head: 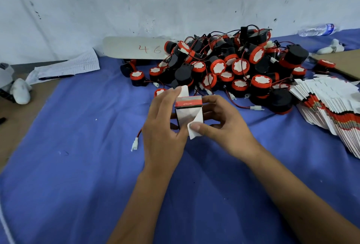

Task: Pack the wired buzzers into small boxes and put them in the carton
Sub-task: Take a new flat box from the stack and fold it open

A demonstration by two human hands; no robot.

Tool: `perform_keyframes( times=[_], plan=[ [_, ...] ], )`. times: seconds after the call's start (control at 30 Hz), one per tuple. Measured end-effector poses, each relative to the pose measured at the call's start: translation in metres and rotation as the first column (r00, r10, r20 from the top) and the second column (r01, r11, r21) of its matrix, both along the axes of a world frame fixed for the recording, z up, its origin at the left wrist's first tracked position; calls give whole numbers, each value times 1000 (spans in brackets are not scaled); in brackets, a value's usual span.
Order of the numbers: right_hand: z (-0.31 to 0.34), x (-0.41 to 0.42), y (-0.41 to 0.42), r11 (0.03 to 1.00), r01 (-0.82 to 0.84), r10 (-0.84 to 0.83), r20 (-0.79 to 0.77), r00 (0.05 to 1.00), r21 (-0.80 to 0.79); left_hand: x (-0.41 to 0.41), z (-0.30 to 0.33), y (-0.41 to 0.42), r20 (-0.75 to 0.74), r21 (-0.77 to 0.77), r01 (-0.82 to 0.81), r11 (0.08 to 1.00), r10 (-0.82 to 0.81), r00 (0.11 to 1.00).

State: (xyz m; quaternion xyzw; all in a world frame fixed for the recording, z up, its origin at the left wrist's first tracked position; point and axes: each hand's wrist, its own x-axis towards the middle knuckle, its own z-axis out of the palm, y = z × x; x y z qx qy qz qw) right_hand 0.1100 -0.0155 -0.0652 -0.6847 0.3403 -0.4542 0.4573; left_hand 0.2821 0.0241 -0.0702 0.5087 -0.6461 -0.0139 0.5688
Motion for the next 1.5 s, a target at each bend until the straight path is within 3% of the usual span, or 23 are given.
perform_keyframes(
  times=[0.13,0.2,0.37,0.57,0.77,1.23,1.37,1.5],
  plan=[
    [1,0,-3,985,123,-140,148,979,118,-7,-5,-1,-227,76,158,985,-137,964],
    [0,0,-5,968,161,-198,190,962,195,-11,-10,-3,-257,147,193,970,-151,955],
    [-5,-1,-9,963,140,-183,174,968,230,-12,-23,-9,-188,277,295,915,-249,950],
    [-7,0,-10,982,39,-62,119,991,187,-2,-21,-13,84,180,62,982,-78,993],
    [-8,-1,-10,988,21,-32,74,997,151,-3,-14,-8,127,158,35,987,-56,990],
    [-12,1,-10,981,175,-172,-41,984,83,-10,-11,-5,259,131,-6,991,-29,965],
    [-9,1,-8,986,152,-152,-8,988,72,-9,-11,-6,168,138,21,990,-44,985],
    [-4,-1,-8,996,-1,-10,125,992,89,-5,-12,-8,-11,118,54,992,-53,999]
  ],
)
